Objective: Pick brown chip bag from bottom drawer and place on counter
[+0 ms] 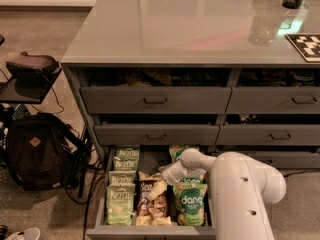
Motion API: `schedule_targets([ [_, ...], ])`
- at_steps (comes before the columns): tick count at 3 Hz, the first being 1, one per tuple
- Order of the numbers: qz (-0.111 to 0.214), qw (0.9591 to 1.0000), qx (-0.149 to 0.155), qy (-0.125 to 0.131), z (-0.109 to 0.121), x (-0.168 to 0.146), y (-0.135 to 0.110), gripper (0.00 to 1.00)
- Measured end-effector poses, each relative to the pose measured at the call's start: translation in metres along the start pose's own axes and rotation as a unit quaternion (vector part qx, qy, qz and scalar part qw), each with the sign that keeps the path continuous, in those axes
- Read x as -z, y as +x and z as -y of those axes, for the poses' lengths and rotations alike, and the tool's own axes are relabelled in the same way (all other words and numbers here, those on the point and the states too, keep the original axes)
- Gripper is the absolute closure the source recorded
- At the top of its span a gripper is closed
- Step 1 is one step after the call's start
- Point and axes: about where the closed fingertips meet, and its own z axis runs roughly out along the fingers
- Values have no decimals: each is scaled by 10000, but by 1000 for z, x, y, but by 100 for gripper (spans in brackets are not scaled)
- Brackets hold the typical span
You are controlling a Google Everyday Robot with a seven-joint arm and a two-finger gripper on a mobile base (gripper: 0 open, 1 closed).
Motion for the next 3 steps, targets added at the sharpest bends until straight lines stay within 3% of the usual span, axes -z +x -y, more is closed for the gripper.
schedule_targets([
  [2,-230,9992,-176,261,17,-38,29,0],
  [3,-942,9924,-96,782,25,-85,63,0],
])
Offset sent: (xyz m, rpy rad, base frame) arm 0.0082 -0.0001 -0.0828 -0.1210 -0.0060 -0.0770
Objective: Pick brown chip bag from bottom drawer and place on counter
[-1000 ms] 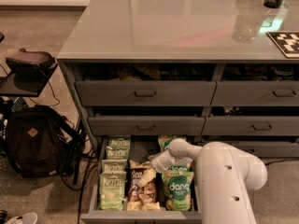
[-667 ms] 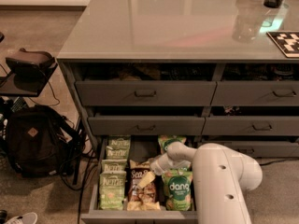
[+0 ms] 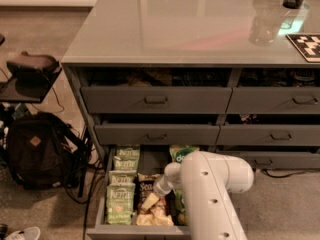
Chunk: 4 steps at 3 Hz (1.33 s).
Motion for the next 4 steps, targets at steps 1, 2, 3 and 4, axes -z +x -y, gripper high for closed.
schedule_targets([
  [1,0,10000,0,0,-1,4,-2,0],
  [2,0,10000,0,0,-1,4,-2,19],
  [3,0,10000,0,-1,-1,4,-2,42],
  [4,0,10000,0,-1,-1,4,-2,66],
])
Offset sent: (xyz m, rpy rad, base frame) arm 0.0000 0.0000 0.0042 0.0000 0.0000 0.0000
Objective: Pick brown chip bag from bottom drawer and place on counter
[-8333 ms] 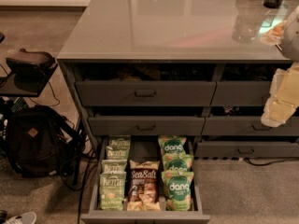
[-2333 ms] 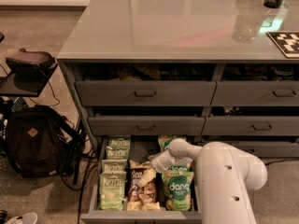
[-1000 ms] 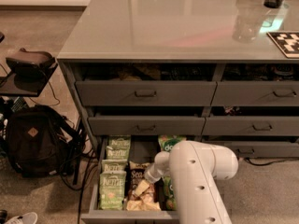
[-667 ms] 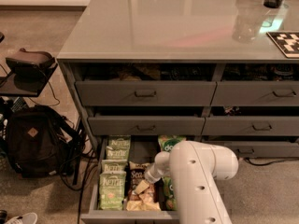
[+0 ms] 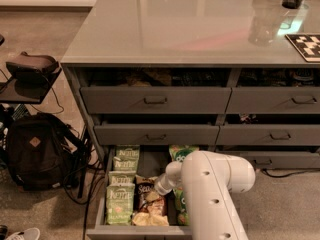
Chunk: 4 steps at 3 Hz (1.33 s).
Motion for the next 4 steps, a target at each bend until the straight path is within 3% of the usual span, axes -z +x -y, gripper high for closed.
schedule_targets([
  [1,0,10000,0,0,0,0,0,89],
  [2,0,10000,0,-1,0,0,0,100],
  [4,0,10000,3,-2,-4,14,-8,100],
])
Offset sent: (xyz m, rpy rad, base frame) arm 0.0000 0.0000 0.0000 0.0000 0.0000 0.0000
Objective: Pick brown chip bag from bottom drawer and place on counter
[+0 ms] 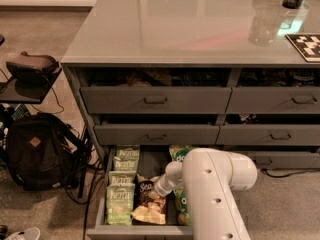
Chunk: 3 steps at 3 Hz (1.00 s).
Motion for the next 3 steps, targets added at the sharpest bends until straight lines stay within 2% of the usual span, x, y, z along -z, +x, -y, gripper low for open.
schedule_targets([
  [1,280,9975,564,-329,-32,51,-19,100],
  [2,698,9840,1539,-560,-68,130,-59,100],
  [3,1009,9680,2233,-547,-98,190,-84,100],
])
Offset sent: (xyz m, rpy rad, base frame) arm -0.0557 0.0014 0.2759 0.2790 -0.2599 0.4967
